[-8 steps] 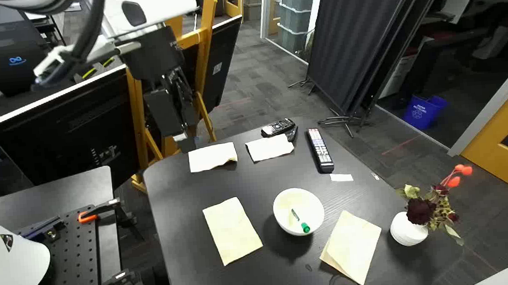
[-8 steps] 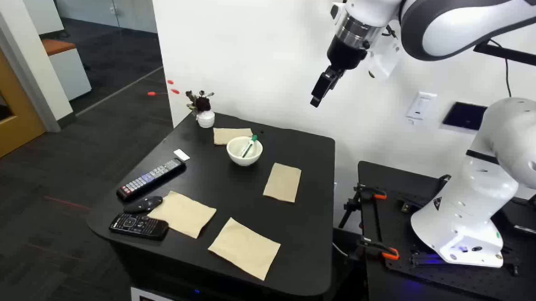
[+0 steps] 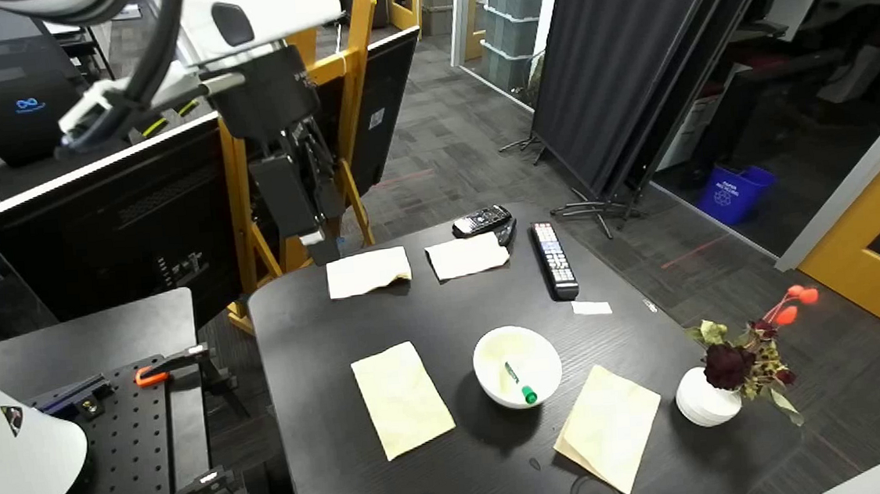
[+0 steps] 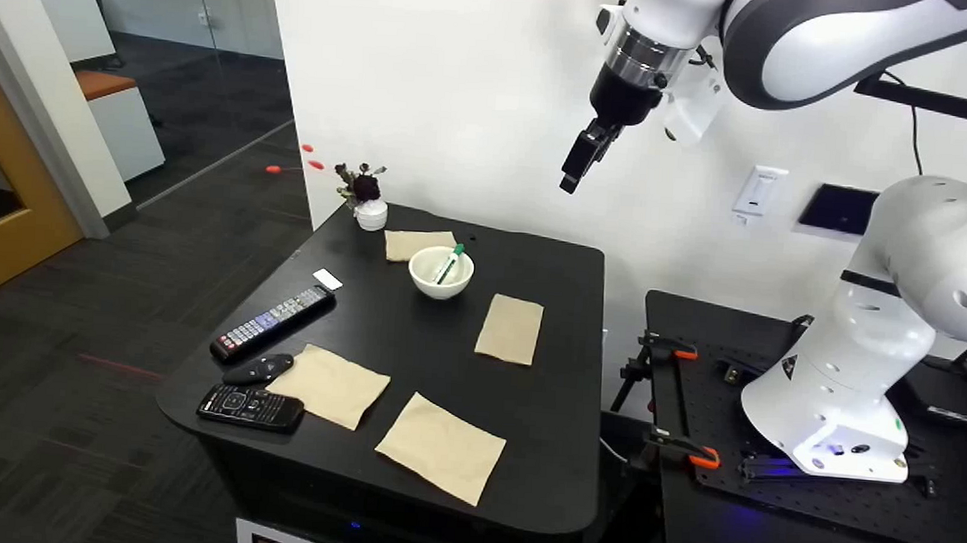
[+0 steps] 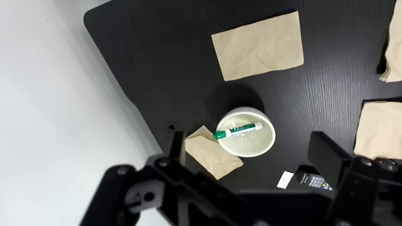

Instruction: Take the green marker out of the white bowl

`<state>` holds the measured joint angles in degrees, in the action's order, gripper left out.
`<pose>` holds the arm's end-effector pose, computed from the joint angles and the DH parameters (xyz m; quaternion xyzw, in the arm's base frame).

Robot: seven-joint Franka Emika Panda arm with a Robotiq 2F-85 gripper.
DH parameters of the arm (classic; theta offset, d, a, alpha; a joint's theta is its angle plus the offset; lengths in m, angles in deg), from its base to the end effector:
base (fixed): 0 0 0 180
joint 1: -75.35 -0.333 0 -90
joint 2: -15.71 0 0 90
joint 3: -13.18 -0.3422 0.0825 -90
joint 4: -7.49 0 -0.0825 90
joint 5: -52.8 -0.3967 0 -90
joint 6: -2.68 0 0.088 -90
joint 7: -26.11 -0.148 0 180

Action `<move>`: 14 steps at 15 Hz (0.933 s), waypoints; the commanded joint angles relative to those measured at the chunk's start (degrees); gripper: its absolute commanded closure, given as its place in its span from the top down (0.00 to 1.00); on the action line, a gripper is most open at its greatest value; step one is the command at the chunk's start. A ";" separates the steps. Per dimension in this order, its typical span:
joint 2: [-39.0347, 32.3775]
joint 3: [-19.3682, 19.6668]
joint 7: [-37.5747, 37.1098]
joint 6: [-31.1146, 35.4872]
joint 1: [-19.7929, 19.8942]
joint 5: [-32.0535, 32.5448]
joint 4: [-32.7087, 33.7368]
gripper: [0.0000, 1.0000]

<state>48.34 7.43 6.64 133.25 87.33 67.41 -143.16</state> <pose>0.3889 -0.0575 0.4281 0.9737 -0.1535 0.1188 0.1195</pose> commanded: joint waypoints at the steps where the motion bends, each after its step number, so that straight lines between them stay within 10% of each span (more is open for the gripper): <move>1: -3.72 -0.58 -3.72 1.67 0.77 1.14 2.33 1.00; 14: -29.42 1.00 -41.65 6.78 0.21 10.29 16.21 1.00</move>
<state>23.89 6.35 -27.60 137.23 89.67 76.40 -130.30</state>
